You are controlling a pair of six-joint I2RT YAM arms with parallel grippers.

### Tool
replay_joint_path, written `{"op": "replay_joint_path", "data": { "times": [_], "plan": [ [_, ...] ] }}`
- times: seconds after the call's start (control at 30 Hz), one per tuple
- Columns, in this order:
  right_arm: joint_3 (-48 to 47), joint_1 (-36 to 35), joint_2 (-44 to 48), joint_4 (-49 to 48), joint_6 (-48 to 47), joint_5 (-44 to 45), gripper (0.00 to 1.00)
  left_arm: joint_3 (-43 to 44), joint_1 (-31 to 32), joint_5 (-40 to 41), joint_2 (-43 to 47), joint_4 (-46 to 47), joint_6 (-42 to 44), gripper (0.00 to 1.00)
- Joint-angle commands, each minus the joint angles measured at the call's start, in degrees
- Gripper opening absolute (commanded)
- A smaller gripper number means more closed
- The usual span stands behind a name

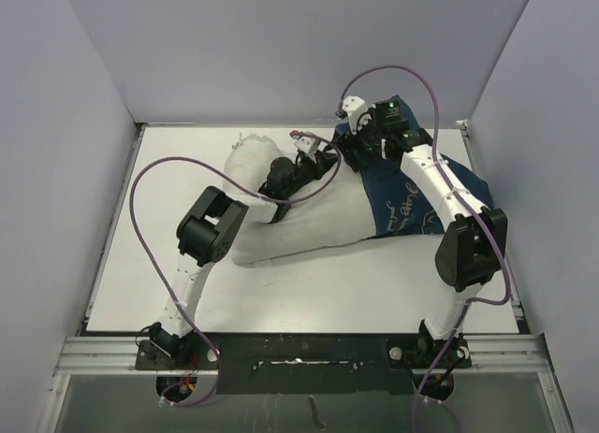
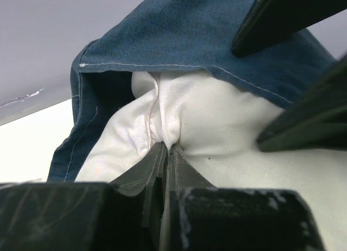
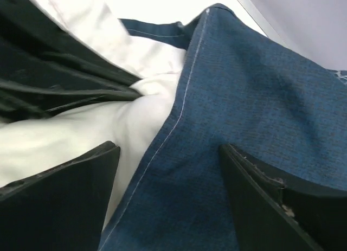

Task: Put the pillow into the pillowcase
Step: Stuff the pillow into the pillowcase.

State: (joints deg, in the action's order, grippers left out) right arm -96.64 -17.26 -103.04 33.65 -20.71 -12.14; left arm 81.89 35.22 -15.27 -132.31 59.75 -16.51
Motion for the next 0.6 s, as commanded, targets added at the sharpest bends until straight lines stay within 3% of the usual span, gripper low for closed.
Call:
{"op": "replay_joint_path", "data": {
  "times": [0.0,0.13,0.27,0.57],
  "plan": [
    [-1.28,-0.56,0.34,-3.30,-4.07,11.07,0.69,-3.60,1.49,-2.61,2.84,-3.18,-1.63,0.00],
    [-1.31,-0.59,1.93,-2.51,-5.50,11.56,0.33,-4.79,1.33,-2.19,3.72,-2.66,-1.72,0.00],
    [-1.85,-0.43,3.99,0.79,-5.62,5.91,0.08,-4.29,1.27,-2.14,3.47,-2.53,-2.43,0.00],
    [-10.10,1.16,1.39,7.81,4.66,-25.66,0.00,-3.05,1.34,-4.04,4.14,-0.49,-4.69,0.00]
  ]
}}
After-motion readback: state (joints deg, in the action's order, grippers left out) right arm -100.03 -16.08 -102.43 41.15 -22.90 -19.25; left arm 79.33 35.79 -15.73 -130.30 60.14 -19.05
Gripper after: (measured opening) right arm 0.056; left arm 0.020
